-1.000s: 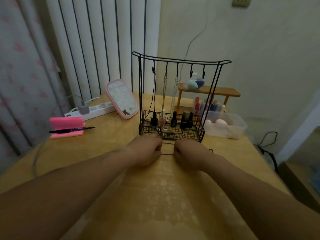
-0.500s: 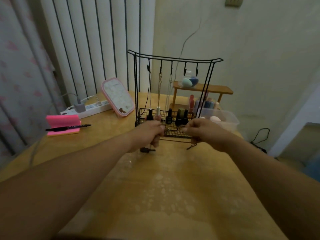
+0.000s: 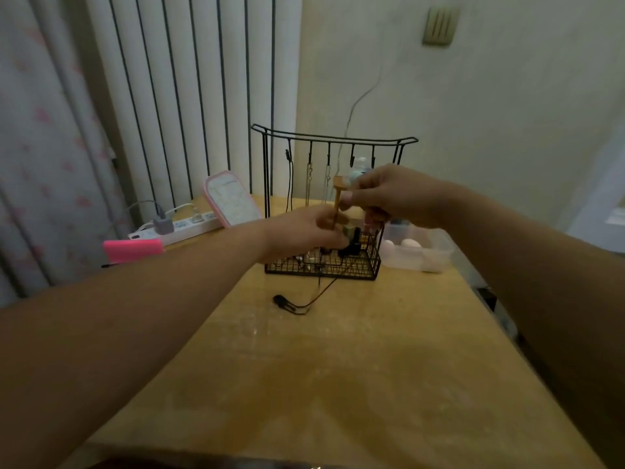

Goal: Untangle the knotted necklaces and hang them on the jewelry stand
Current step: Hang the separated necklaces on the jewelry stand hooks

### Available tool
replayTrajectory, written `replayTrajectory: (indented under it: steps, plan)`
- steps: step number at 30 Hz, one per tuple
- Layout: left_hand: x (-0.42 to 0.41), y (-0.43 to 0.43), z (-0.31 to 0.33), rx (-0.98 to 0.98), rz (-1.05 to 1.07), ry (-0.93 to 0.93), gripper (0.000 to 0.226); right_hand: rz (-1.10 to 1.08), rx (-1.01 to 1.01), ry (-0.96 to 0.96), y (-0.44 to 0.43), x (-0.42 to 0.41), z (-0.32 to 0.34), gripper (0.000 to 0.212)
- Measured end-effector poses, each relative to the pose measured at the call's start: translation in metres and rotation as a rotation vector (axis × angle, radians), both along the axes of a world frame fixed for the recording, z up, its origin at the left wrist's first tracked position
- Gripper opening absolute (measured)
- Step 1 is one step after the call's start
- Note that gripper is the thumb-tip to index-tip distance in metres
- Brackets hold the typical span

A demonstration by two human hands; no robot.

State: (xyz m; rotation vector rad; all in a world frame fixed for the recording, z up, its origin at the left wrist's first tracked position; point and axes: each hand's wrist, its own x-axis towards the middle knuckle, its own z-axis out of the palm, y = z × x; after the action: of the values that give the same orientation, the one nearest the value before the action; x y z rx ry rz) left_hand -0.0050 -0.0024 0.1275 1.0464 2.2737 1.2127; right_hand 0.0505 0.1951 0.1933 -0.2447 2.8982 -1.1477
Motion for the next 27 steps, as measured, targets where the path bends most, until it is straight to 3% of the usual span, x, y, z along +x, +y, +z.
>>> replayTrajectory:
  steps: [4,11,19,27]
  plan:
    - [0.006,0.006,0.041,0.109,-0.017,0.035,0.026,-0.001,0.022,0.054,-0.007,0.0,0.021,0.024]
    - [-0.006,-0.004,0.073,0.145,0.09,0.054,0.039,-0.051,-0.114,0.082,0.021,0.009,0.025,0.019]
    - [-0.028,0.006,0.117,0.232,0.258,0.285,0.018,-0.22,-0.135,0.291,0.029,-0.002,0.06,0.017]
    - [-0.037,0.025,0.158,0.22,0.266,0.45,0.02,-0.262,-0.062,0.409,0.034,-0.018,0.098,0.016]
